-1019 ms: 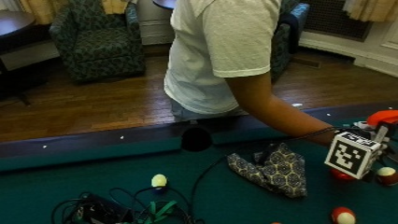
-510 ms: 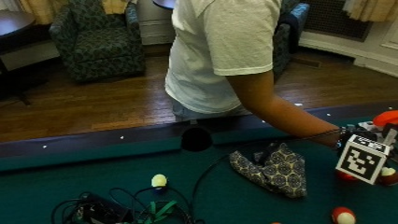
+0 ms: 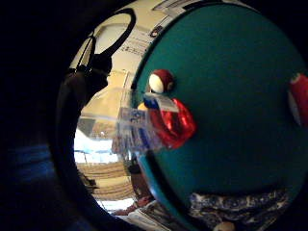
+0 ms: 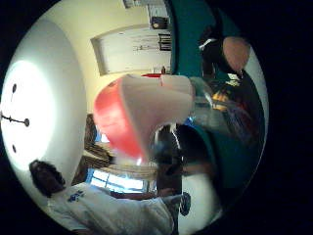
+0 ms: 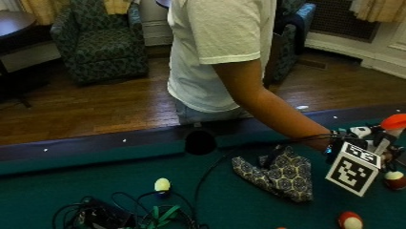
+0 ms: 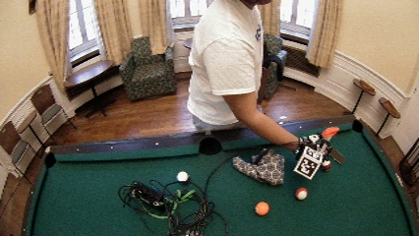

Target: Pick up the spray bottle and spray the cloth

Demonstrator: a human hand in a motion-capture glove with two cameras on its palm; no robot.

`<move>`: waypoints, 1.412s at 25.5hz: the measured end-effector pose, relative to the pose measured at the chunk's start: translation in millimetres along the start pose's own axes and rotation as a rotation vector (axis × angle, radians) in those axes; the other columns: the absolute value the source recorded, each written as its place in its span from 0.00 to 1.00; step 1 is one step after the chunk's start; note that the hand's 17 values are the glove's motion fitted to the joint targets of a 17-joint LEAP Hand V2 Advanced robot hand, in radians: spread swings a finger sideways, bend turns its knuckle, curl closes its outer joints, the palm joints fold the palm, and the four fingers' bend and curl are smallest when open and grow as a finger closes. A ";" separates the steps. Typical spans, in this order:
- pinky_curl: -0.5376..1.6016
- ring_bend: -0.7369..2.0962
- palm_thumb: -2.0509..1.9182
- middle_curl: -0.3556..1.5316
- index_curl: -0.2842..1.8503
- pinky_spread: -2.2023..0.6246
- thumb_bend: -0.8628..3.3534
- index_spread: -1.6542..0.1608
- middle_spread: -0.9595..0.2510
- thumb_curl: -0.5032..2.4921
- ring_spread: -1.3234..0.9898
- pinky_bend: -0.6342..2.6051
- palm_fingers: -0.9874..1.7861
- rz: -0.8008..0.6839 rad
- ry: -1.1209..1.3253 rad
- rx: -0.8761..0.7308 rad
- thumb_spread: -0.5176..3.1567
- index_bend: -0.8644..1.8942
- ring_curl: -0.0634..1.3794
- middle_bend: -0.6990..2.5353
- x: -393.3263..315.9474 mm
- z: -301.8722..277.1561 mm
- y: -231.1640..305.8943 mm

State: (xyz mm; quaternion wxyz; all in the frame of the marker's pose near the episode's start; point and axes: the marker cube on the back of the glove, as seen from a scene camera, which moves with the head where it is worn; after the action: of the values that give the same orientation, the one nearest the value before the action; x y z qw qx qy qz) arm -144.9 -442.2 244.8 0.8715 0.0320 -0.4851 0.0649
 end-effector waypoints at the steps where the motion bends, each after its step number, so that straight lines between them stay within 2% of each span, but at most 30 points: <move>1: 0.42 0.44 0.71 0.41 0.35 0.74 0.19 0.72 0.63 0.38 0.49 0.30 0.67 0.001 0.010 0.004 0.36 0.35 0.33 0.32 0.3 -6.1 3.5; 7: 0.42 0.42 0.70 0.40 0.32 0.76 0.19 0.71 0.64 0.36 0.49 0.29 0.65 -0.019 0.098 -0.003 0.39 0.35 0.31 0.30 -5.9 -47.6 36.4; 21: 0.40 0.37 0.69 0.39 0.31 0.78 0.20 0.69 0.64 0.33 0.50 0.25 0.58 -0.097 0.492 -0.070 0.41 0.38 0.28 0.27 -27.2 -152.7 155.6; 28: 0.39 0.36 0.69 0.38 0.32 0.79 0.20 0.68 0.64 0.32 0.50 0.25 0.56 -0.142 0.688 -0.118 0.41 0.38 0.28 0.27 -43.4 -175.5 216.1; 36: 0.39 0.36 0.69 0.37 0.31 0.80 0.20 0.68 0.64 0.31 0.50 0.25 0.55 -0.268 0.977 -0.181 0.42 0.38 0.28 0.27 -54.4 -182.7 271.9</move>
State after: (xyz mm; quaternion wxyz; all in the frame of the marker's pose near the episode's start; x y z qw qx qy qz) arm -58.8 -156.0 100.3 0.9963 -0.0157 -0.0164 -0.0824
